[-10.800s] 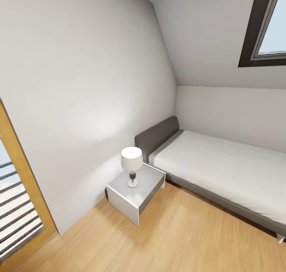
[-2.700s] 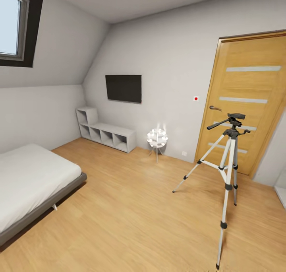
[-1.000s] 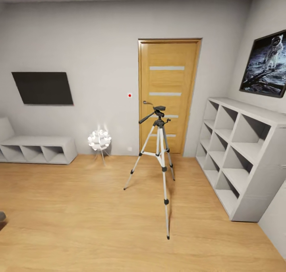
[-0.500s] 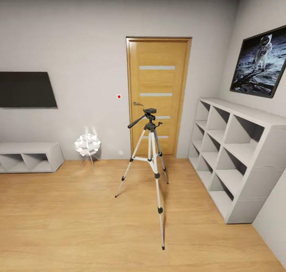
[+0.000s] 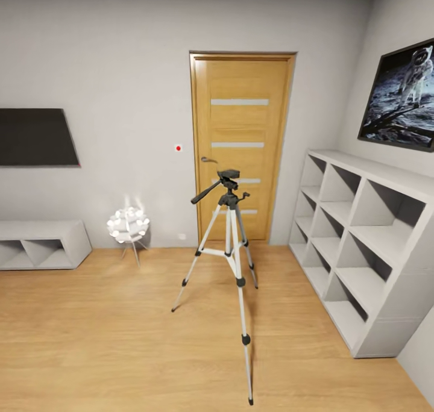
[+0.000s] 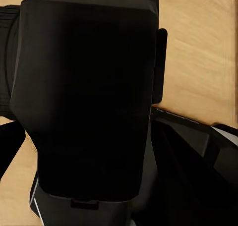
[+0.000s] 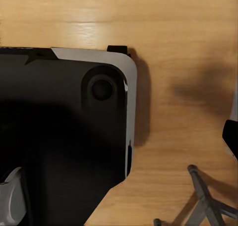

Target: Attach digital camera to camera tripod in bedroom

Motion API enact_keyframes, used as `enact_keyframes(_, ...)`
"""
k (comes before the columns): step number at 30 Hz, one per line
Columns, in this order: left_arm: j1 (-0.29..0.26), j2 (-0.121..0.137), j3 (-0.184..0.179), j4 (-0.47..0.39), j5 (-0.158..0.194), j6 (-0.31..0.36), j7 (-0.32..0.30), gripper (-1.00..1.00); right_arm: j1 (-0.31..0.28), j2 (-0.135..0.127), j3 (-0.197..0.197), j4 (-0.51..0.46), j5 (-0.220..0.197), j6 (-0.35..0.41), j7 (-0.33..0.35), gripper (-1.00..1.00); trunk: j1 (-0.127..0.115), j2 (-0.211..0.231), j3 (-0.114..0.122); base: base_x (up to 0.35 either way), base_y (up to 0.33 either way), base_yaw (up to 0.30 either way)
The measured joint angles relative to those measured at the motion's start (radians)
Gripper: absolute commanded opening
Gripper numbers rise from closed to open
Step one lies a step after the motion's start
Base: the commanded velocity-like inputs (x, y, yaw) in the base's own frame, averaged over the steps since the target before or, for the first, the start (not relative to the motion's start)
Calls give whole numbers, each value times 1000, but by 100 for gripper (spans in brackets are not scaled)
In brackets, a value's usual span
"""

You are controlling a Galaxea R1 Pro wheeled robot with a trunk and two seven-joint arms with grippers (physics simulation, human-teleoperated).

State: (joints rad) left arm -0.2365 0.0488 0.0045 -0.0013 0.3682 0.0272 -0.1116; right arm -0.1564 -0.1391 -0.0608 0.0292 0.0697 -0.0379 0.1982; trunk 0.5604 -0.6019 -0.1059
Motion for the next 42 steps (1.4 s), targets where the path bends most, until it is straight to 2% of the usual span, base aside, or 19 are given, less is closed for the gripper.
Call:
enact_keyframes(14, 0, -10, 0, 0, 0, -7, -1, -100, 0, -4, 0, 0, 0, -3, -4, 100, 0, 0, 0, 305, 153, 0)
enact_keyframes(37, 0, -11, 0, 0, 0, -7, -1, -100, 0, -1, 0, 0, 0, -13, -7, 100, 0, 0, 0, 220, 289, -1)
enact_keyframes(42, 0, -11, 0, 0, 0, -6, -1, -100, 0, 1, 0, 0, 0, -13, -7, 100, 0, 0, 0, 157, 327, -148)
